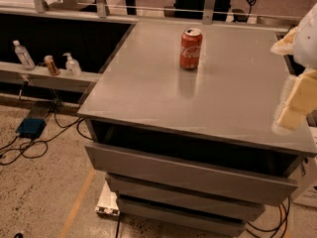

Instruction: Knock orange can over

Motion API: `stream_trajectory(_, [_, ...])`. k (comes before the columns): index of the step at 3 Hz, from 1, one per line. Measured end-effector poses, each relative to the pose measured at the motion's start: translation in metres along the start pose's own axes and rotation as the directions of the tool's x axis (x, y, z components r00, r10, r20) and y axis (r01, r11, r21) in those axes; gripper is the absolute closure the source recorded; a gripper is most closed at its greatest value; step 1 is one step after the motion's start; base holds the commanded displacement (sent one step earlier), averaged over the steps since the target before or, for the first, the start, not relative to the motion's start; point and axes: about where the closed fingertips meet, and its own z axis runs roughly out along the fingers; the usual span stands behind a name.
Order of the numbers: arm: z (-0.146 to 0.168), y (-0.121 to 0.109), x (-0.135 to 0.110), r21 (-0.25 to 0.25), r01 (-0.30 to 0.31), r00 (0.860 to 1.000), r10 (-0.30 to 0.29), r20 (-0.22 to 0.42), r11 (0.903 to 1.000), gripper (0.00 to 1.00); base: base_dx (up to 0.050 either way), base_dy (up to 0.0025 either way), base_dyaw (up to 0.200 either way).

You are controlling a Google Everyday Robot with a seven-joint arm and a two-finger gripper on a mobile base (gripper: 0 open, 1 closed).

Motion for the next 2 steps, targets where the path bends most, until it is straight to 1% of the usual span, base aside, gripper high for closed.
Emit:
stream_trajectory(1, [0.0000,0.0000,0.0000,0.000,0.000,1.000,0.000,0.000,1.0000,0.00,0.000,-0.00001,-0.380])
stream_trajectory(2, [-0.0008,-0.0002,-0.0002,0.003,0.000,1.000,0.000,0.002,1.0000,0.00,0.000,0.00000,0.000])
